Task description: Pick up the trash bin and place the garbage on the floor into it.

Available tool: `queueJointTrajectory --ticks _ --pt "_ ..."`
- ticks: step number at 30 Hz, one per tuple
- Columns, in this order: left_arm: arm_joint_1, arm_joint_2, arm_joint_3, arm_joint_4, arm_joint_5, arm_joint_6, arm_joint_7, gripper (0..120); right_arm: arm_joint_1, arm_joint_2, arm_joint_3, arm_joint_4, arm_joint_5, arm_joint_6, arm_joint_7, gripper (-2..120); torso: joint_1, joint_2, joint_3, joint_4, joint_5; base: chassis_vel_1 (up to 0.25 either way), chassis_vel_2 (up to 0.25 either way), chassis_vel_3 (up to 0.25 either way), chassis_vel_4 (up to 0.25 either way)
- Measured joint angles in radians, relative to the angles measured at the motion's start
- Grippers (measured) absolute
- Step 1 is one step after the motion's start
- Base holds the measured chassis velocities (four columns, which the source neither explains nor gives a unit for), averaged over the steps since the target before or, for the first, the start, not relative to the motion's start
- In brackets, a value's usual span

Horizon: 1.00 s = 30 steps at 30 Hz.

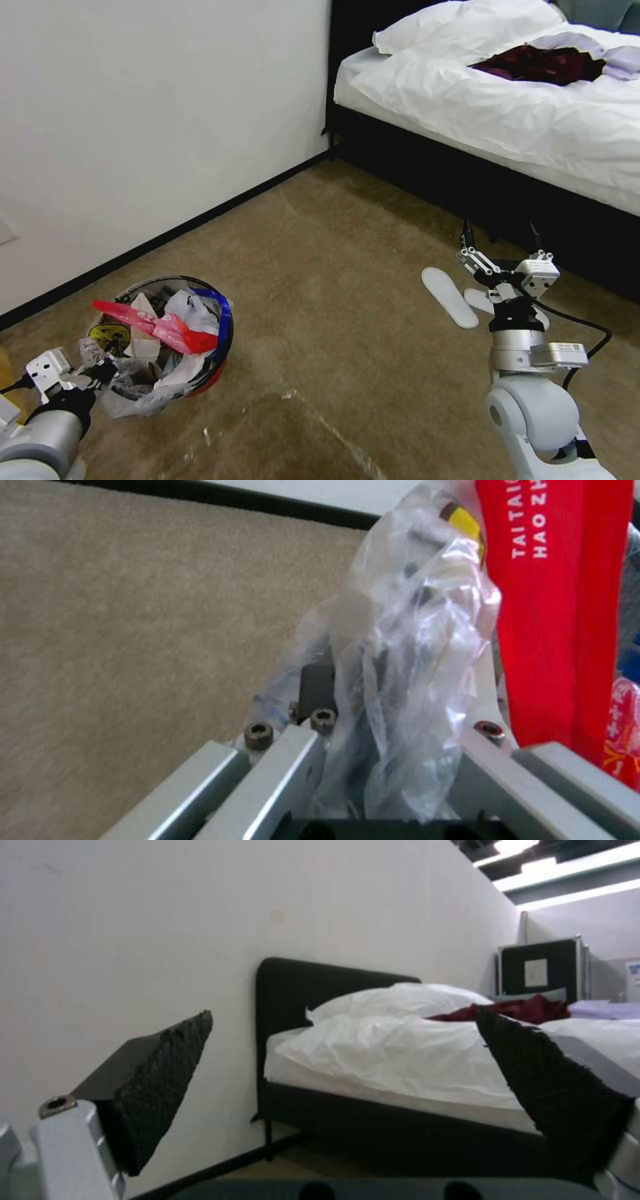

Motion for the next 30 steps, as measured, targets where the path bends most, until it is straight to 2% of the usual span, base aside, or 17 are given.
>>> queueJointTrajectory --ticks 6,30 --pt "-0.001 -0.001 0.002 0.000 0.002 0.000 0.000 1 0.001 -0.001 -0.003 -0.009 0.000 0.019 -0.015 100 0.000 0.000 0.000 0.0000 0.0003 -0.122 0.127 0.124 -0.113" --pt "-0.032 0.006 0.011 0.013 -0.001 -0.004 -0.001 1 -0.020 -0.004 0.008 -0.046 0.033 -0.006 0.028 100 0.000 0.000 0.000 0.0000 0.0000 0.000 0.000 0.000 0.000"
